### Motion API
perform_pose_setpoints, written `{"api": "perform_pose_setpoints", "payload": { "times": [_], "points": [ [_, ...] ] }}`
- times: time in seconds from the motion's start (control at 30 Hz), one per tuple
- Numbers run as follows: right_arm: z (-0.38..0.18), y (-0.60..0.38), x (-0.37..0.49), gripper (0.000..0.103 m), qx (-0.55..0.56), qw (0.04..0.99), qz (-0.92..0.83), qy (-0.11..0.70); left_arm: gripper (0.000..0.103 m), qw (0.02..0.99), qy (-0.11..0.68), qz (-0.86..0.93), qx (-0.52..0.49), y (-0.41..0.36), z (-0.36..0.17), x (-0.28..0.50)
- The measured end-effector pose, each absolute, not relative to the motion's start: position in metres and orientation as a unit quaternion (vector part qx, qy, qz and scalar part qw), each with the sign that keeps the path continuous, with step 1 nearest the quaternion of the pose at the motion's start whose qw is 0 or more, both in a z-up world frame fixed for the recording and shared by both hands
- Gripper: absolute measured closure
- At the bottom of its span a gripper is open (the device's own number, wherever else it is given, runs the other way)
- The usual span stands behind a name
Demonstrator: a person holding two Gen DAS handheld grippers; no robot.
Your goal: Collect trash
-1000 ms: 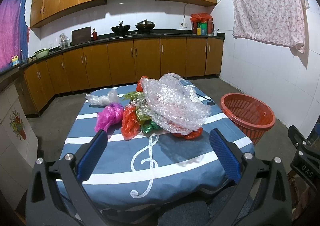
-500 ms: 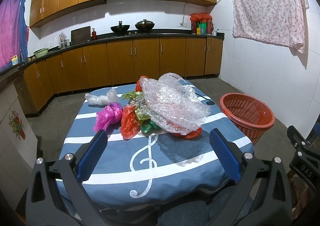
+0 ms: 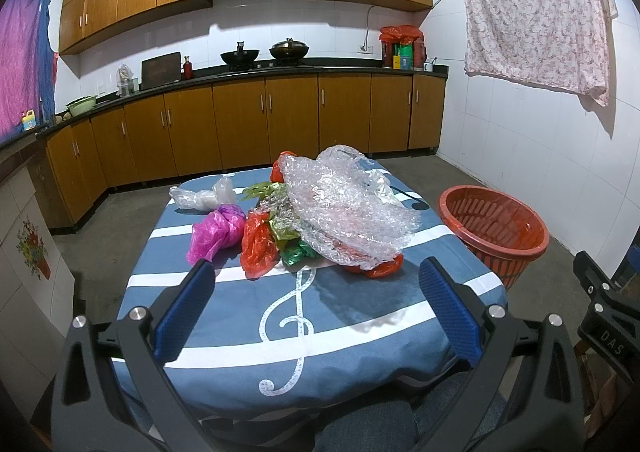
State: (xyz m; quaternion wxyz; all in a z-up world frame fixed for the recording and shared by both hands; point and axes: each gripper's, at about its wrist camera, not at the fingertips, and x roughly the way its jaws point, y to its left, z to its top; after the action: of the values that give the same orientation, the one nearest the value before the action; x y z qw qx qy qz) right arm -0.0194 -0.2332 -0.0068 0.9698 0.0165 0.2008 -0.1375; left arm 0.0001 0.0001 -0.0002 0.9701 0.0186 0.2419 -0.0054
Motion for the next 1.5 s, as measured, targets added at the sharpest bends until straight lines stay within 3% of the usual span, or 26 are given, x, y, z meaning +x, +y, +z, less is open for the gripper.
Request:
{"api": "perform_pose_setpoints", "payload": {
  "times": [0.63, 0.97, 1.37, 1.43, 1.5],
  "points": [
    [-0.006, -0.206, 0.017, 0.002, 0.029, 0.976, -0.04, 0.211, 0.004, 0.966, 0.252, 0.059, -0.003, 0.038, -0.015, 0.012],
    [-0.008, -0.153, 0.082, 0.019, 0.03, 0.966, 0.045, 0.252, 0.004, 0.959, 0.253, 0.122, -0.044, 0.105, -0.022, 0.027],
    [-0.031, -0.082, 0.087, 0.019, -0.058, 0.959, 0.101, 0.257, 0.004, 0.955, 0.247, 0.153, -0.063, 0.145, -0.026, 0.026],
    [-0.036, -0.073, 0.095, 0.023, -0.081, 0.957, 0.095, 0.261, 0.004, 0.954, 0.247, 0.156, -0.067, 0.15, -0.026, 0.025],
    [-0.043, -0.066, 0.101, 0.034, -0.103, 0.953, 0.09, 0.268, 0.004, 0.954, 0.247, 0.157, -0.072, 0.156, -0.028, 0.025]
  ]
}}
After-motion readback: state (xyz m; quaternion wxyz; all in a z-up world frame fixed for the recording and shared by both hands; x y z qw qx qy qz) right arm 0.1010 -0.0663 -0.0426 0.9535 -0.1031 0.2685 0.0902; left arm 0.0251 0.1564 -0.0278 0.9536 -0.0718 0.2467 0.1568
